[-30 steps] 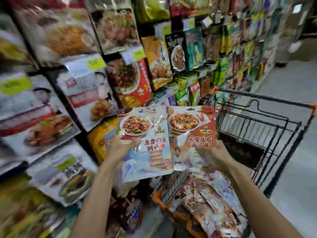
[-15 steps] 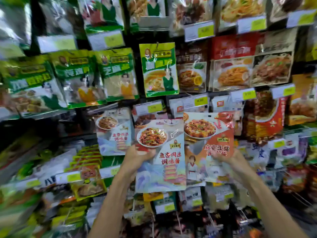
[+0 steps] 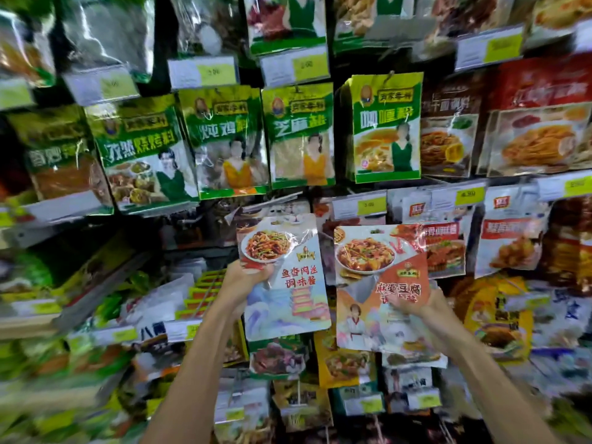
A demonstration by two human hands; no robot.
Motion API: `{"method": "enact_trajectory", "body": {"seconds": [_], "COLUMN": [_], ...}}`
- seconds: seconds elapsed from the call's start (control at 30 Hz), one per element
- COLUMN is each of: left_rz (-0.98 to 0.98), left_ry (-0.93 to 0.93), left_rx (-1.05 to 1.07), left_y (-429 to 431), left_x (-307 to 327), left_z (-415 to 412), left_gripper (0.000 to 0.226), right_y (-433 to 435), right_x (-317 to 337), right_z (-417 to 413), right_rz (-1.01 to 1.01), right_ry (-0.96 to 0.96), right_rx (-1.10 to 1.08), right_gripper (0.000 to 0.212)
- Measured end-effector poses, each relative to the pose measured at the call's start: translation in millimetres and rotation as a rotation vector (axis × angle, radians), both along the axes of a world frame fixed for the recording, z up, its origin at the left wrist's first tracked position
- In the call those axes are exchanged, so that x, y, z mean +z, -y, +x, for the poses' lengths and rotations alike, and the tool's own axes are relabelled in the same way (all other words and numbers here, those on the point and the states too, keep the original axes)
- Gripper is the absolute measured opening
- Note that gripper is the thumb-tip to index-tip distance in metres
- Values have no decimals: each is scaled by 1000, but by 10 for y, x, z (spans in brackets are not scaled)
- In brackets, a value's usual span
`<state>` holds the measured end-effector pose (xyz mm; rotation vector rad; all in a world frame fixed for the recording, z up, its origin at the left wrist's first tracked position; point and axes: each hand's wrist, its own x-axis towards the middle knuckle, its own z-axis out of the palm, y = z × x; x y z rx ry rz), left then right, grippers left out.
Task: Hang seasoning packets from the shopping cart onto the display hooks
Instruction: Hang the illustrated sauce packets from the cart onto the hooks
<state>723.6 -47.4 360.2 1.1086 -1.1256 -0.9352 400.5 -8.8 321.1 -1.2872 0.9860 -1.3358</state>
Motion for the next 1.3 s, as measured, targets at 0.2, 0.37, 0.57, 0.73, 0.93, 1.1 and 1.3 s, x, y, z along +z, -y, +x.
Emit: {"method": "enact_trajectory", "body": {"seconds": [0.2, 0.37, 0.57, 0.73, 0.93, 1.1, 1.3], "left_rz": [8, 21, 51, 100, 65, 8, -13], "left_ry": [-28, -18, 34, 45, 192, 602, 807], "left_rx": [-23, -30, 5, 84, 219, 304, 313], "left_y": [249, 335, 447, 533, 395, 65, -259], "left_x": [37, 24, 16, -64, -42, -21, -30], "left_z": [75, 123, 105, 44, -37, 23, 363], "left_gripper": [18, 16, 16, 12, 23, 15, 34], "right_y": [61, 82, 108, 74, 48, 57, 33], "right_x": [-72, -95, -89, -110, -135, -126, -164], "right_z": [123, 159, 188, 192, 248, 428, 889], "right_rz": [26, 32, 33, 29, 23, 54, 64], "right_ry": [-23, -42, -73, -61, -44, -58, -75], "right_rx": [-6, -18, -31, -10, 50, 154, 302], "right_gripper": [34, 25, 43, 43, 41, 42, 45]}}
